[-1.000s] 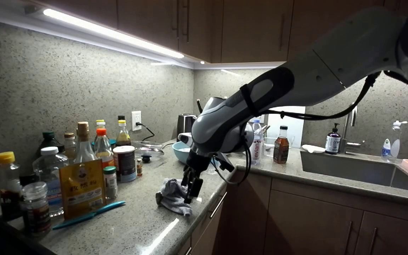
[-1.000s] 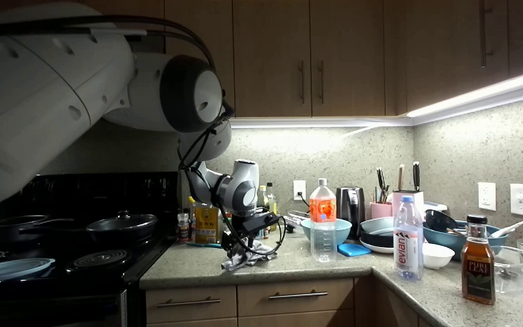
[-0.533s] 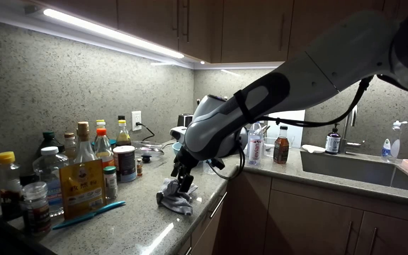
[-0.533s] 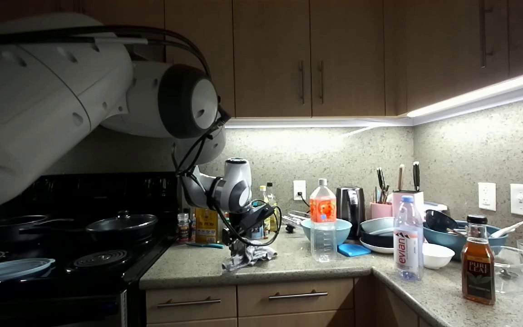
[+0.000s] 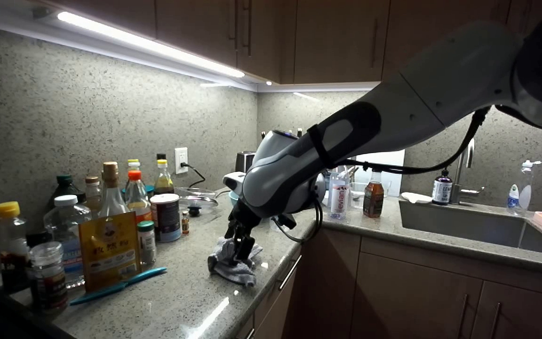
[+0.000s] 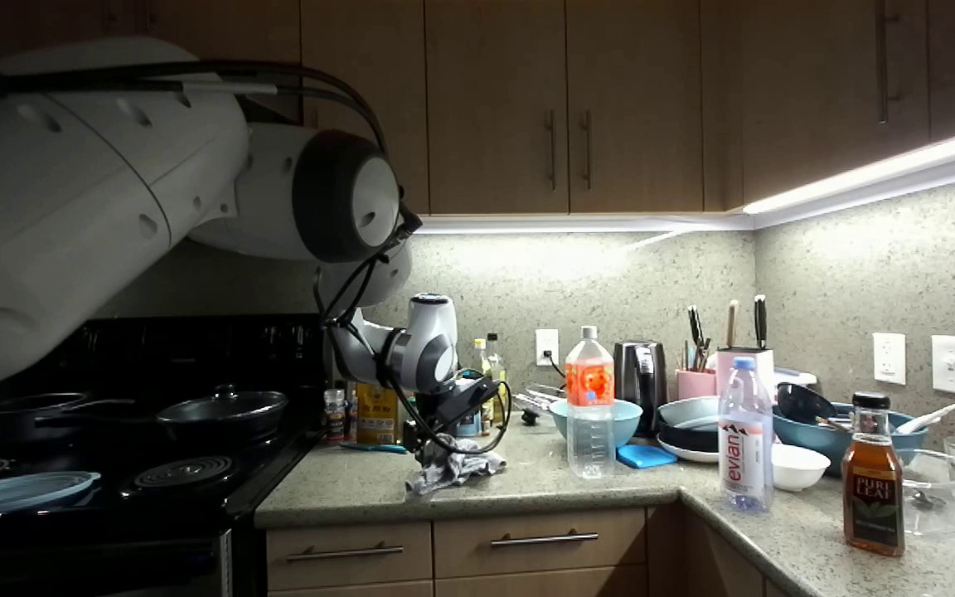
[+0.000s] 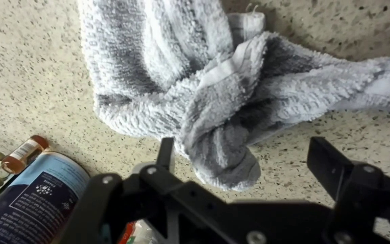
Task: Use the towel to wipe the left side of the countertop
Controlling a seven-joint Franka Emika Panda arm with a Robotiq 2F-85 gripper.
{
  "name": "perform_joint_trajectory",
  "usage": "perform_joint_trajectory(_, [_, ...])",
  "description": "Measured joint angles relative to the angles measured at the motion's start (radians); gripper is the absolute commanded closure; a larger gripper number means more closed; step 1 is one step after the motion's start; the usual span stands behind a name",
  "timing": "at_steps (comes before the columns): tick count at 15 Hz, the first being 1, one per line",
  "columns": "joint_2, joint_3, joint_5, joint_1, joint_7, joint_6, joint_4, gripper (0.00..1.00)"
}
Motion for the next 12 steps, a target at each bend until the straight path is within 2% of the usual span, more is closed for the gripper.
perform_joint_trajectory(2, [0.003,0.008,0.002,-0.005,0.000,-0.017,0.000,0.32])
perform_joint_trajectory(12, [0.004,0.013,0.004,-0.016,0.005,-0.036,0.000,0.98])
